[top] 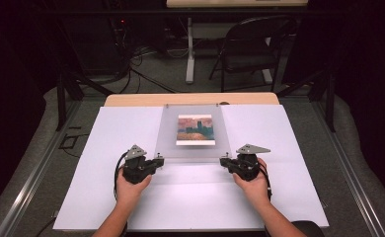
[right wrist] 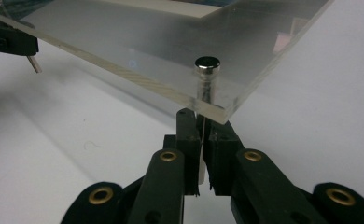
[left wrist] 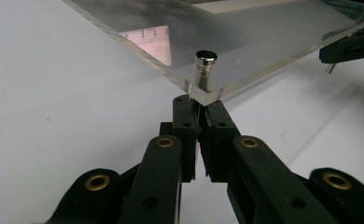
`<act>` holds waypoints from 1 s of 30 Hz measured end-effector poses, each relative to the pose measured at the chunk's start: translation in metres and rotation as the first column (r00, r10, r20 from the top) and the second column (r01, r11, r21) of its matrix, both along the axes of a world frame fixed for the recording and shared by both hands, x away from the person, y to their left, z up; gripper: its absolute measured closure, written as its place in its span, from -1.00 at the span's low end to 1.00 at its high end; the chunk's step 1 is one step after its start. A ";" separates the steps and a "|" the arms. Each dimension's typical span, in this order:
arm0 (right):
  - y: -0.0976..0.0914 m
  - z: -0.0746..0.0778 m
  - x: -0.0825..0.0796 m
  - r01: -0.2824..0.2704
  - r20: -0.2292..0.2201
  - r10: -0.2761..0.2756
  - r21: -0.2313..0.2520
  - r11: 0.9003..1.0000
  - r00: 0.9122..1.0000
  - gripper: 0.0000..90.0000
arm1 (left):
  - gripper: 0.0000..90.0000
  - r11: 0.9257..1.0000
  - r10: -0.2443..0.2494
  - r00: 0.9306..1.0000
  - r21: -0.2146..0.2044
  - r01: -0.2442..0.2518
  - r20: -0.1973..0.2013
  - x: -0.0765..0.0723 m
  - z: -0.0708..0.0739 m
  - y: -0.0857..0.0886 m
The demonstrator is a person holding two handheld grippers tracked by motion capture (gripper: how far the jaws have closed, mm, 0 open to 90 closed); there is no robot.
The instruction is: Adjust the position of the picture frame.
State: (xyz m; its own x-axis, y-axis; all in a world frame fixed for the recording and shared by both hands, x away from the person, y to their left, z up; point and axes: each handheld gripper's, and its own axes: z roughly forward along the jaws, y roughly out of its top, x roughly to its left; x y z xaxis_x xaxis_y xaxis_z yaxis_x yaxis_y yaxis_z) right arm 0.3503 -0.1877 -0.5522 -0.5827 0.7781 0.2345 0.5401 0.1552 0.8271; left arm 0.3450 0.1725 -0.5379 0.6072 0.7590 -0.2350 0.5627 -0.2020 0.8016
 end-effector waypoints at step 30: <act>-0.001 -0.010 -0.004 0.022 -0.037 -0.025 -0.067 0.998 0.999 0.88 | 0.89 0.999 -0.016 0.998 0.029 0.018 -0.055 -0.001 -0.016 -0.004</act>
